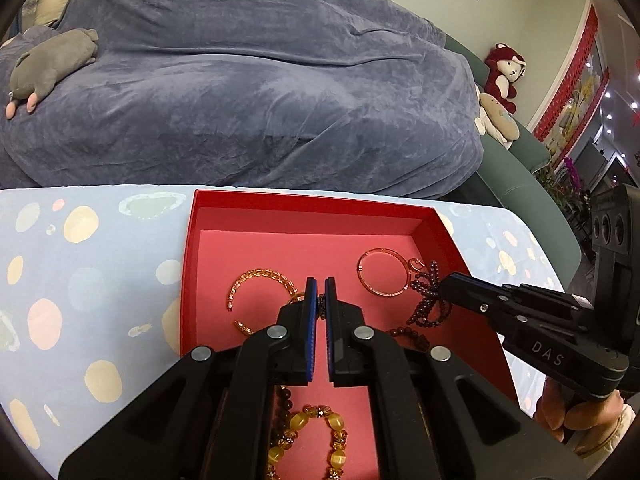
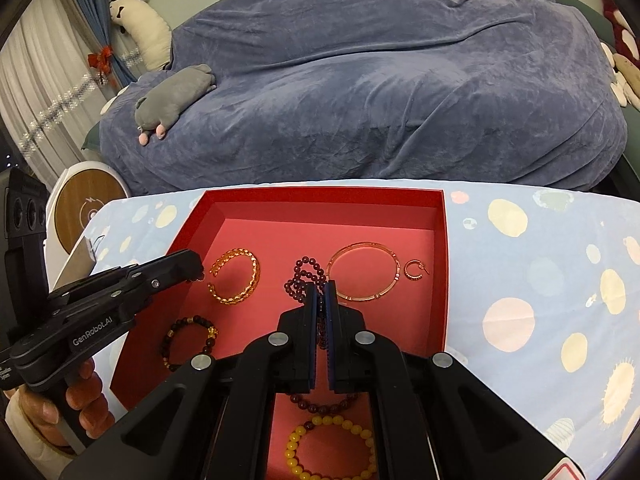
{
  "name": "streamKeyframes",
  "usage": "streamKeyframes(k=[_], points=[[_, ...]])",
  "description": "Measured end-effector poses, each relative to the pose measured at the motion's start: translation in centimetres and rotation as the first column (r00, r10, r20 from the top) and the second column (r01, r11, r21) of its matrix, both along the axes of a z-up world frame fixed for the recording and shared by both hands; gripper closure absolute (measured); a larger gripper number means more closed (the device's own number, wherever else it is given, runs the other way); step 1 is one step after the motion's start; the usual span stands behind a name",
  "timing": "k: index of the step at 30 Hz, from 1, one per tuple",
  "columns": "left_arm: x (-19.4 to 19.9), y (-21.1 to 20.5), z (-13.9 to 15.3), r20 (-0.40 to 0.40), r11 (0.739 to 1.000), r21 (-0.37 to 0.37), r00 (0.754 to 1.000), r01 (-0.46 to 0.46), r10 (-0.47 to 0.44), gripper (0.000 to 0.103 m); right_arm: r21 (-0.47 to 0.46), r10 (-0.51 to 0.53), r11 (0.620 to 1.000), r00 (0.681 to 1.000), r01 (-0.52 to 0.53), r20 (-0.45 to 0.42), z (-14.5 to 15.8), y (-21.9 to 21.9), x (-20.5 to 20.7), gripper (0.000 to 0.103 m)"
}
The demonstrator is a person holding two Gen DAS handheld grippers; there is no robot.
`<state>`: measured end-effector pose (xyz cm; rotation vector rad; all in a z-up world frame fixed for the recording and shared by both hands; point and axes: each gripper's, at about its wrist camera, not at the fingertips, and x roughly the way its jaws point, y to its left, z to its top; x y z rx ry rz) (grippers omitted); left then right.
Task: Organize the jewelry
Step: 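Carry the gold ring into the box with the left tool while the right drops the garnet bracelet there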
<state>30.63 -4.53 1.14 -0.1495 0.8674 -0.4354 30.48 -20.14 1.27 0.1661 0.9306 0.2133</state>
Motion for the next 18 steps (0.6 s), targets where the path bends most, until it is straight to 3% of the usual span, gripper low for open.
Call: streamKeyframes(k=[3,5,7,9,18], points=[[0.4,-0.2,-0.4,-0.008,1.0,-0.008,1.0,-0.012,0.012,0.093,-0.003,-0.029,1.0,1.0,0.029,0.002,-0.2,-0.5,0.1,0.092],[0.4,-0.1,-0.4,0.002,0.999,0.006,0.999,-0.039,0.039,0.069,-0.011,-0.046,0.999,0.999,0.046,0.013,-0.1,-0.8,-0.2,0.086],[0.2,0.1,-0.2,0.013,0.998,0.008,0.998,-0.066,0.066,0.061,-0.009,-0.061,0.998,0.998,0.061,0.022,0.2,-1.3,-0.6,0.074],[-0.1,0.3,0.0,0.014,0.997,0.008,0.997,-0.073,0.073,0.061,-0.013,-0.07,0.997,0.997,0.07,0.03,0.6,-1.7,-1.1,0.069],[-4.6,0.5,2.4,0.055,0.995,0.067,0.996,-0.068,0.064,0.06,0.009,-0.072,0.997,0.997,0.072,0.035,2.7,-1.6,-5.2,0.069]])
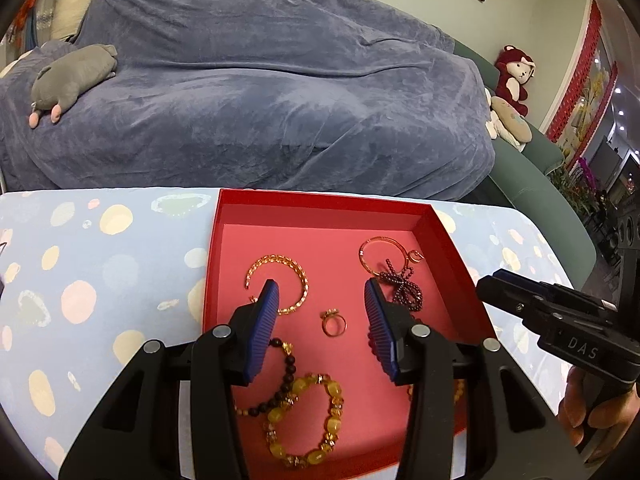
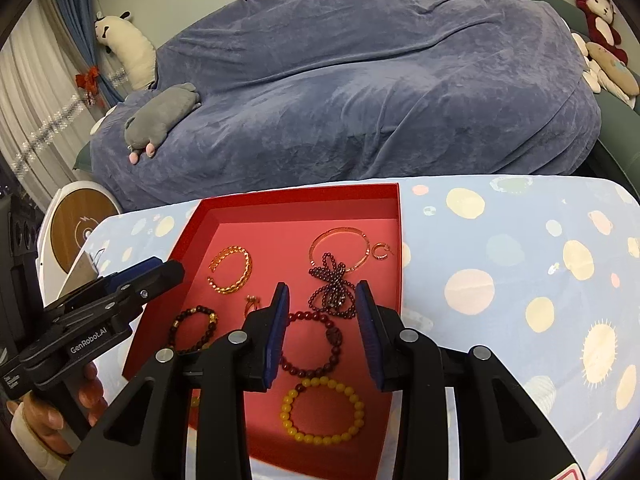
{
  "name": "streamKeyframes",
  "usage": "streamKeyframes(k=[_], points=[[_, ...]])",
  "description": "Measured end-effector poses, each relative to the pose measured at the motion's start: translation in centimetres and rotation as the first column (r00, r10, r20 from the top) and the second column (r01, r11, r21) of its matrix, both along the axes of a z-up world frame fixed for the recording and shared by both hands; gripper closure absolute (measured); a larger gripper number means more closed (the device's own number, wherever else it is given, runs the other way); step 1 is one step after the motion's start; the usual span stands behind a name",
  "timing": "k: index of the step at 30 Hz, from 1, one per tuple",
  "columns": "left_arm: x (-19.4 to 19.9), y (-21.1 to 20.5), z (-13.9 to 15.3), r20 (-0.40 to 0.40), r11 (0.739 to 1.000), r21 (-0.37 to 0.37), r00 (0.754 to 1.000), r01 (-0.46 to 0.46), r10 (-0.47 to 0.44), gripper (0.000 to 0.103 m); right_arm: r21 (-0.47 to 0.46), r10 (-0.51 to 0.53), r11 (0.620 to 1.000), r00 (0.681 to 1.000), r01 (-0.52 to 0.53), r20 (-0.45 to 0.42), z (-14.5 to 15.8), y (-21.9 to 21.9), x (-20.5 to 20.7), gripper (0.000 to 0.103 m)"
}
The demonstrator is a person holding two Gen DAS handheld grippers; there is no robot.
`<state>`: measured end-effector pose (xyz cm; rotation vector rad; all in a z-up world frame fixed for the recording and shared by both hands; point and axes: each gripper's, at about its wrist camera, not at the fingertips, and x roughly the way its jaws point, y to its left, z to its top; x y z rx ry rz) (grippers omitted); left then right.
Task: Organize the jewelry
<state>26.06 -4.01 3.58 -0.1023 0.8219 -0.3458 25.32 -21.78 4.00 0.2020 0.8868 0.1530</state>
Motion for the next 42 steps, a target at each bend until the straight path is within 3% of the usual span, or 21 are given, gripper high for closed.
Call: streamKeyframes(k=[3,10,14,19,22,31,42], points=[[-2.5,0.2,0.9,0.017,0.999,0.034,1.0,-0.011,0.011,0.06,0.009,-0.002,1.0,1.0,0.002,-0.009,0.2,0.4,-2.5,0.067],[-7.9,1.5,1.1,-0.017,1.0,0.007,0.999,-0.028,0.028,0.06,0.002,-0.009,1.0,0.997,0.009,-0.079,-1.3,1.2,-8.3,0.067],[-10.5,1.8,-0.1,-0.053,0.999,0.004,0.998,-0.038,0.038,0.06,0.025,-0.034,0.999,0.992,0.038,-0.125,-2.6,1.0,-10.8,0.067],[-13.0,1.5,-2.8,-0.113,0.998,0.033,0.992,-0.049,0.052,0.059,-0.037,-0.046,0.998,0.986,0.04,-0.16,-4.5,2.1,-13.3,0.067],[-14.0,1.0,-4.3,-0.122,0.995,0.084,0.991,-0.048,0.058,0.059,-0.056,-0.039,0.998,0.985,0.03,-0.17,-5.5,2.7,-14.0,0.067],[-14.8,0.4,-7.0,-0.133,0.993,0.11,0.989,-0.045,0.06,0.059,-0.06,-0.052,0.997,0.981,0.041,-0.189,-7.6,3.0,-14.2,0.067],[-14.6,0.2,-7.7,-0.119,0.991,0.125,0.991,-0.047,0.062,0.059,-0.091,-0.055,0.995,0.984,0.039,-0.172,-8.0,3.5,-13.7,0.066]])
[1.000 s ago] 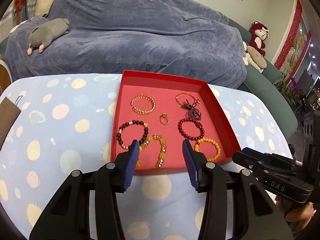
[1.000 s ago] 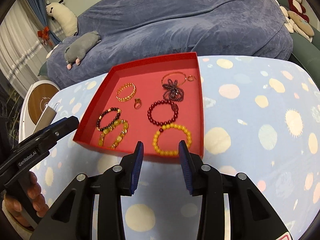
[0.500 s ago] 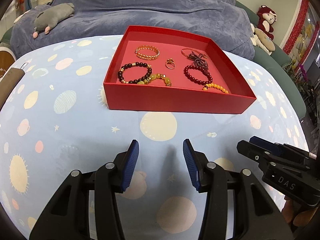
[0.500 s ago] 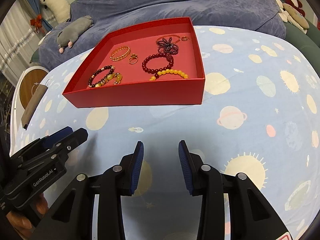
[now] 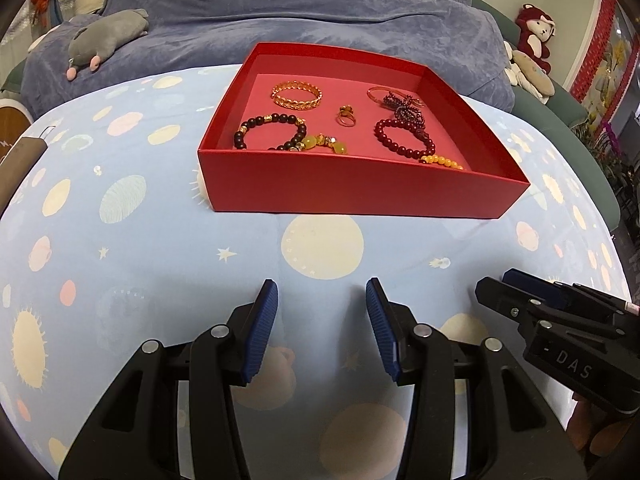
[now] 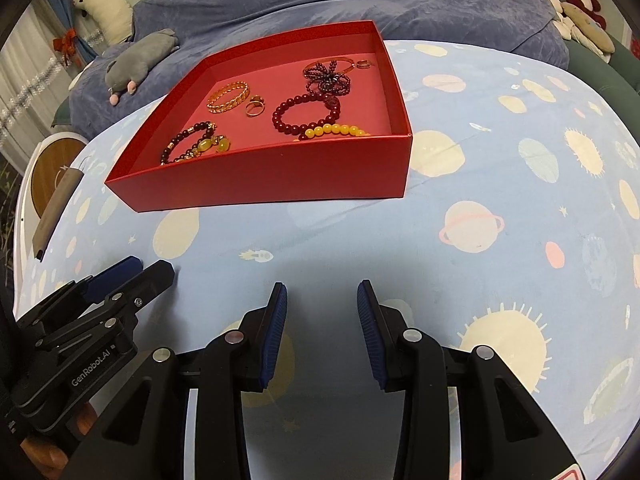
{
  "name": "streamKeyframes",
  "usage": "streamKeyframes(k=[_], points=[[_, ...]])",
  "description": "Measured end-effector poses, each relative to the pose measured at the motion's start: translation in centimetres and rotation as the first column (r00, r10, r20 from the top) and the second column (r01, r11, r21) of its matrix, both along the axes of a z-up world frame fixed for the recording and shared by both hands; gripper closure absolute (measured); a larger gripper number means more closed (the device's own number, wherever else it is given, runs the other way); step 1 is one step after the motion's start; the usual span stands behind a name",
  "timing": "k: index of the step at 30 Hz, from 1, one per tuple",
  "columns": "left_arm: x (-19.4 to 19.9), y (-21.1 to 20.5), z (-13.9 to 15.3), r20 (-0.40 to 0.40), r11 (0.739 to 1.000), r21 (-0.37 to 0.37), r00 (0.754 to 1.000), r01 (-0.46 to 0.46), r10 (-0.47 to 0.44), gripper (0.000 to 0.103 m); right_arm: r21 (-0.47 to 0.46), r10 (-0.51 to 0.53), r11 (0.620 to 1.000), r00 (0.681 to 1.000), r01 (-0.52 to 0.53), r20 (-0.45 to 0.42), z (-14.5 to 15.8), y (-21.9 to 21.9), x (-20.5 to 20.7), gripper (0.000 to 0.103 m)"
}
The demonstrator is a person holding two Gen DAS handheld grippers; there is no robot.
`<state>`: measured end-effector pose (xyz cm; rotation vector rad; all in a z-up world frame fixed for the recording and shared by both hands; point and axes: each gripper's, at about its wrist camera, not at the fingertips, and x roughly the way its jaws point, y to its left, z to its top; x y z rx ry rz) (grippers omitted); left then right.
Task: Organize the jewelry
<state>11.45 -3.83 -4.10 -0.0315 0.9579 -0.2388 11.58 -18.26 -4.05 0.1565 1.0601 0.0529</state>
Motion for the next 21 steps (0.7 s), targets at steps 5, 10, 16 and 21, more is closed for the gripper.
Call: streamKeyframes(k=[5,10,16,21], points=[[0.0,-0.5,0.0,0.015,1.0,0.006,1.0,0.009,-0.01,0.059,-0.04,0.019,0.999,1.0,-0.019,0.013,-0.1,0.7,0.0,0.061],[-0.1,-0.9,0.0,0.02,1.0,0.013,1.0,0.02,-0.02,0.062,-0.051,0.022,0.998,1.0,-0.022,0.017,-0.1,1.0,0.1,0.061],[-0.1,-1.5,0.0,0.009,0.998,0.008,0.998,0.06,-0.06,0.085,-0.057,0.039,0.998,0.999,-0.038,0.014,-0.1,1.3,0.2,0.08],[-0.1,-1.7,-0.1,-0.004,0.997,-0.006,0.997,0.074,-0.074,0.099,-0.036,0.048,0.998,0.999,-0.048,0.003,-0.2,1.5,0.2,0.102]])
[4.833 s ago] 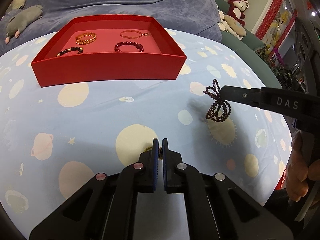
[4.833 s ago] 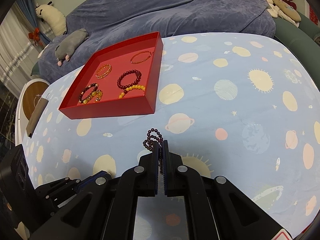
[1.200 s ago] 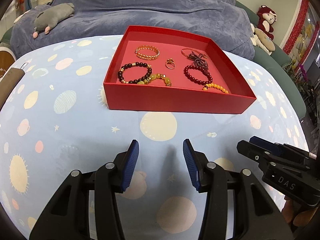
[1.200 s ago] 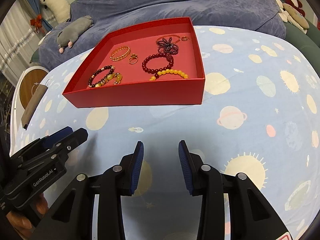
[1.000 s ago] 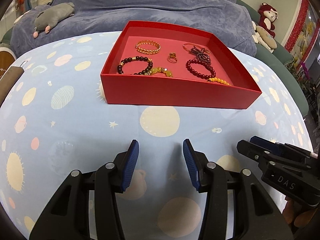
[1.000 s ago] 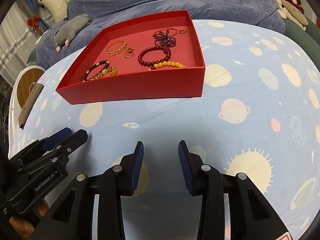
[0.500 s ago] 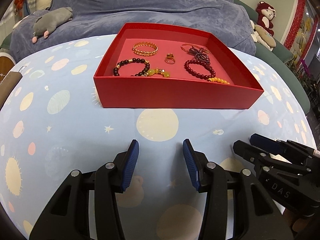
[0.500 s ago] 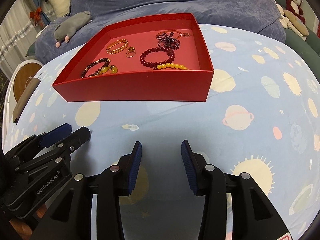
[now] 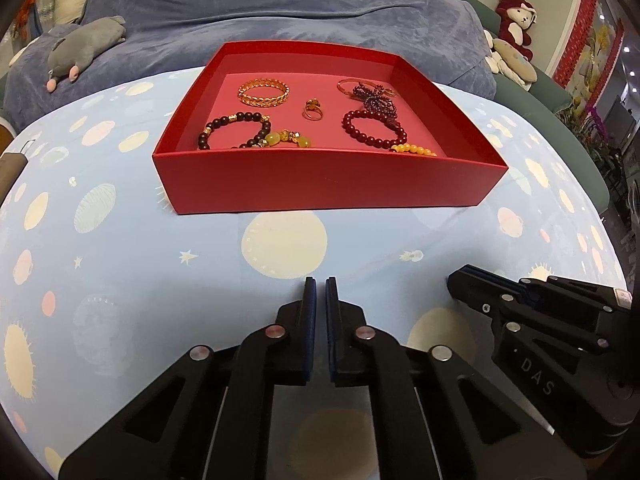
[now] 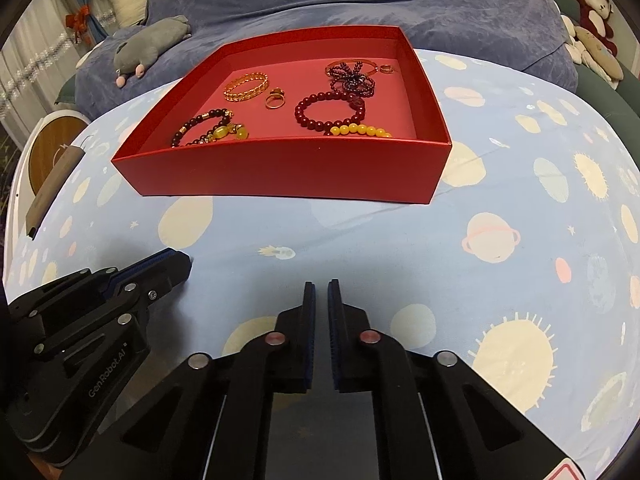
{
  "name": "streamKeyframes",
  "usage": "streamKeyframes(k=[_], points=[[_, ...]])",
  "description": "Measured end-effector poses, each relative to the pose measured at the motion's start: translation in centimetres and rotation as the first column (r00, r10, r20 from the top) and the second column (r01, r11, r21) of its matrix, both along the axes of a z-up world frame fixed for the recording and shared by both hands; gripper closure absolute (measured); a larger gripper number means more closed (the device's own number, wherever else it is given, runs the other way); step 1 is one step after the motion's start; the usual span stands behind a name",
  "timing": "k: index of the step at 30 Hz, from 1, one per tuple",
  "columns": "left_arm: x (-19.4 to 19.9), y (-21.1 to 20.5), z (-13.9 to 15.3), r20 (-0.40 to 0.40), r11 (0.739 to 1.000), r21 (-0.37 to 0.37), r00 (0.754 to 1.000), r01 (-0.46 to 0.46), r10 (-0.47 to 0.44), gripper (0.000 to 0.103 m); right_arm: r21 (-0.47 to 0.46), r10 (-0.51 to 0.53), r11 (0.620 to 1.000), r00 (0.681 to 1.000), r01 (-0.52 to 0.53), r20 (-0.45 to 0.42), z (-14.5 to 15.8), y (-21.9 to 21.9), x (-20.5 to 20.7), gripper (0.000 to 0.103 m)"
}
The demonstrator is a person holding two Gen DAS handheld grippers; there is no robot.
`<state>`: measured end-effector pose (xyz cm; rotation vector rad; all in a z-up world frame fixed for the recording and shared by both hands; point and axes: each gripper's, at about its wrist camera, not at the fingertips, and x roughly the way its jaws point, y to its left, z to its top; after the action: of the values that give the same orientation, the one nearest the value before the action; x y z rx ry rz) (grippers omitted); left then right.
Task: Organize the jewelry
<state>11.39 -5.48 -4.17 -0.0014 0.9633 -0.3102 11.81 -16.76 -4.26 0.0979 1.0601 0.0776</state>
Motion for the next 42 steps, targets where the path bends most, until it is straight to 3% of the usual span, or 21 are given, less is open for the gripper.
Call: streamKeyframes(k=[10,24,32,42], points=[[0.2,0.2,1.3,0.009,1.0,-0.008,1.0,-0.013,0.013,0.103,0.034,0.025,0.999,0.999,-0.027,0.045,1.8,1.2,-0.7,0.102],[1.0,0.1,6.1,0.066,0.999,-0.05,0.998,-0.017,0.021,0.103,0.042,0.028,0.999,0.99,-0.034,0.14,6.5,0.9,0.1,0.102],[1.5,-0.3,6.4,0.061,0.996,-0.085,0.998,-0.015,0.021,0.102,0.037,0.015,0.999,0.991,-0.02,0.134,6.4,0.3,0.5,0.102],[1.5,-0.6,6.1,0.058,0.997,-0.075,0.998,-0.008,0.012,0.102,0.03,0.009,0.999,0.991,-0.014,0.136,6.3,0.4,0.5,0.098]])
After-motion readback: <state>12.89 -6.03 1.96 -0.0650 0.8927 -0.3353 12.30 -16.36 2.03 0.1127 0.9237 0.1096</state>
